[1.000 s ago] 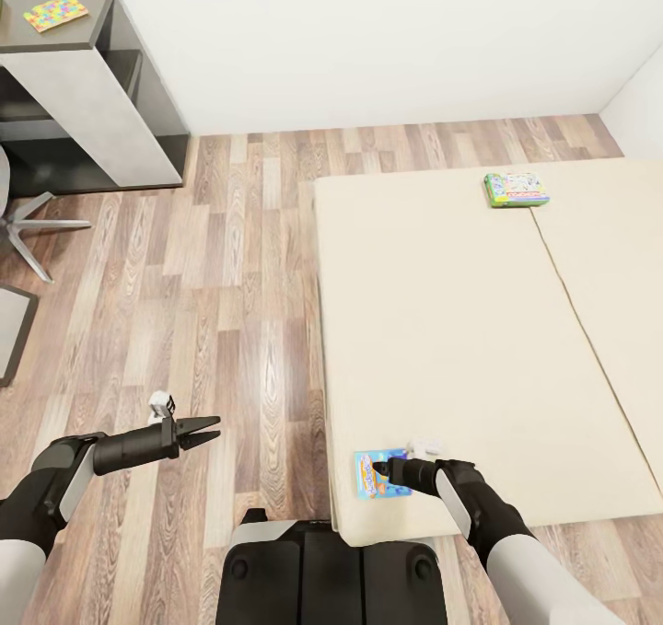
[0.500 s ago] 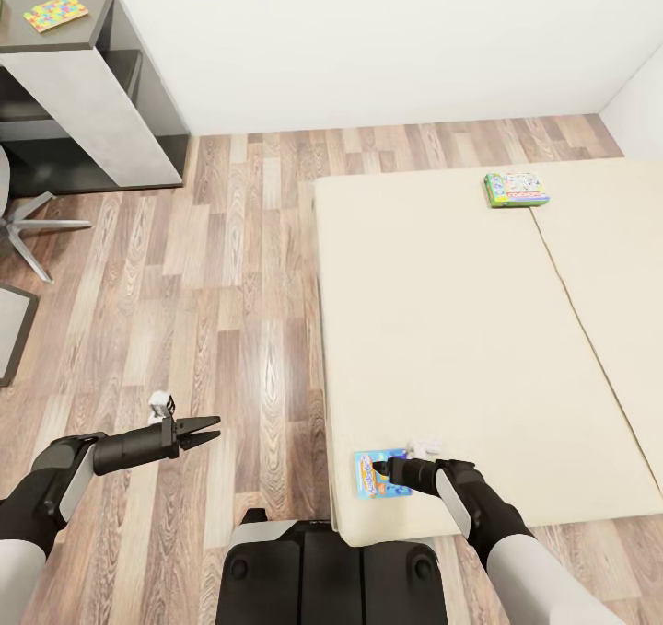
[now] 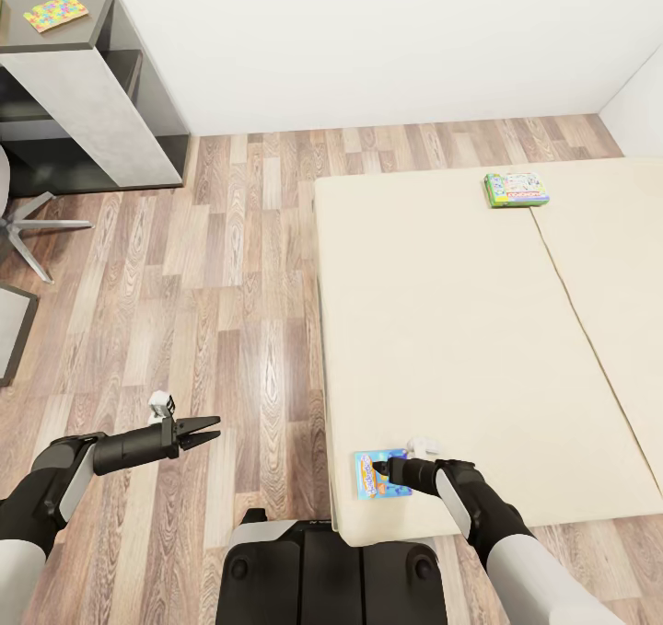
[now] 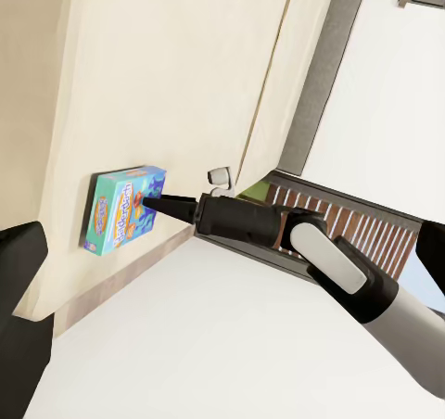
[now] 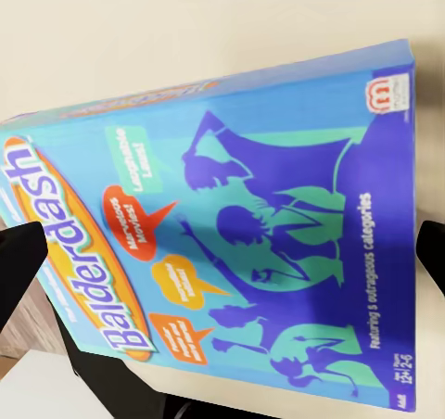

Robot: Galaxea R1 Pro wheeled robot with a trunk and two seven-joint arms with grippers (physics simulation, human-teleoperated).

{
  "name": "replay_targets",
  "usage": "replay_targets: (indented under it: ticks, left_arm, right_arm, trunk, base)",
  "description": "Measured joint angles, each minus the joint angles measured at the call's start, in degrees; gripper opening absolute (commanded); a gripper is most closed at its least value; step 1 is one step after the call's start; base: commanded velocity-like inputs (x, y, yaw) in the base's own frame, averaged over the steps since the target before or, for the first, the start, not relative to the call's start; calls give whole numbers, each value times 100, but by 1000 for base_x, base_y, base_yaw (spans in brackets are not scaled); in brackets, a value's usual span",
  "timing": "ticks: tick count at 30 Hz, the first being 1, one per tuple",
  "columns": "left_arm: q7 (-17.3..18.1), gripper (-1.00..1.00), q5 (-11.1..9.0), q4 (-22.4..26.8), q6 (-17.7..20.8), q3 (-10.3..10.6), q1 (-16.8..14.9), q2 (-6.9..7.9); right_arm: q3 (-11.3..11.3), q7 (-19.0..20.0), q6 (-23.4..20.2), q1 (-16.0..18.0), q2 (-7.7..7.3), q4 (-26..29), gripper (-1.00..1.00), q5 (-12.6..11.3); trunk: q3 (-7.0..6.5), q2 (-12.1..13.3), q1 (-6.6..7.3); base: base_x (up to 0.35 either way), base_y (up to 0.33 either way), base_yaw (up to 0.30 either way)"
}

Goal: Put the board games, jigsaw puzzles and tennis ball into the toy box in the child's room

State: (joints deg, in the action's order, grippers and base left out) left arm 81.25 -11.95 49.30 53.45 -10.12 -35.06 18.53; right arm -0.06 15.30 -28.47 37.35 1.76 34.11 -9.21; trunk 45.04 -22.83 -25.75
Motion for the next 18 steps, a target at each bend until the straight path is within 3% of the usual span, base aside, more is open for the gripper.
replay_targets:
  ticks: [18]
  left_arm:
    - [0,100,0,0,0,0,0,0]
  right_arm:
    - [2,3,0,0,0,0,100,1]
  trunk:
    - [0,0,0]
  base:
    - [0,24,0]
